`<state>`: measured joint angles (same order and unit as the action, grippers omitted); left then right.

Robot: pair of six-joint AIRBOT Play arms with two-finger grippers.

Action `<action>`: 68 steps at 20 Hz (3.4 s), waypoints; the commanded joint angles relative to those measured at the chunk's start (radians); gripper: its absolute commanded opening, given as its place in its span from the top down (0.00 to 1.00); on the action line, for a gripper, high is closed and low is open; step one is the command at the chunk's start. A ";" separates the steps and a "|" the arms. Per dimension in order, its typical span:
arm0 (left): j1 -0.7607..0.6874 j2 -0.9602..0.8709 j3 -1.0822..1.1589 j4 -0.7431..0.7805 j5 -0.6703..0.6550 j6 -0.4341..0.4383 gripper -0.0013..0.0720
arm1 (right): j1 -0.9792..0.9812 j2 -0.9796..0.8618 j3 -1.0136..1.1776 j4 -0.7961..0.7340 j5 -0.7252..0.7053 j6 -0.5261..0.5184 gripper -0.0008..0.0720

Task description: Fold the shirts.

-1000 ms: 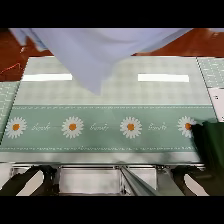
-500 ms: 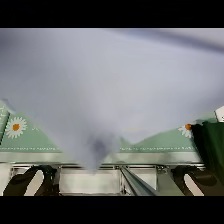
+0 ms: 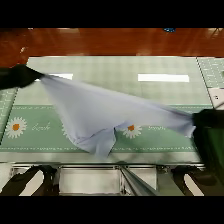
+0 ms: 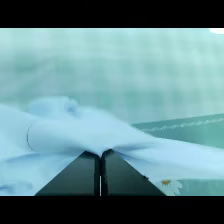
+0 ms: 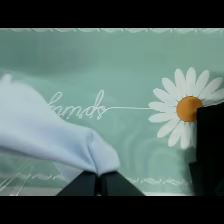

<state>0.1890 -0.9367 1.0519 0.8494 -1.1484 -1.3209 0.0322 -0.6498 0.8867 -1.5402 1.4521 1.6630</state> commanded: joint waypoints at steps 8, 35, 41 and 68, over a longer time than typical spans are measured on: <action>-0.229 -0.589 0.193 -0.012 0.169 -0.019 0.44 | -0.183 -0.665 0.088 0.122 -0.354 0.017 0.83; -0.042 -0.042 -0.803 -0.155 0.118 -0.157 0.29 | -0.491 -0.245 -0.354 0.471 -0.413 -0.237 0.43; -0.362 -0.089 -0.790 -0.319 0.382 -0.190 0.55 | -0.491 -0.245 -0.354 0.476 -0.421 -0.235 0.43; -0.167 -0.096 -0.510 -0.319 0.270 -0.003 0.95 | -0.497 -0.667 -0.134 0.898 -0.431 -0.498 0.96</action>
<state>-0.0216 -1.0336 0.4553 0.5327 -0.8539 -1.3422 -0.5159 -1.3132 0.6556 -0.6724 0.9455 1.1862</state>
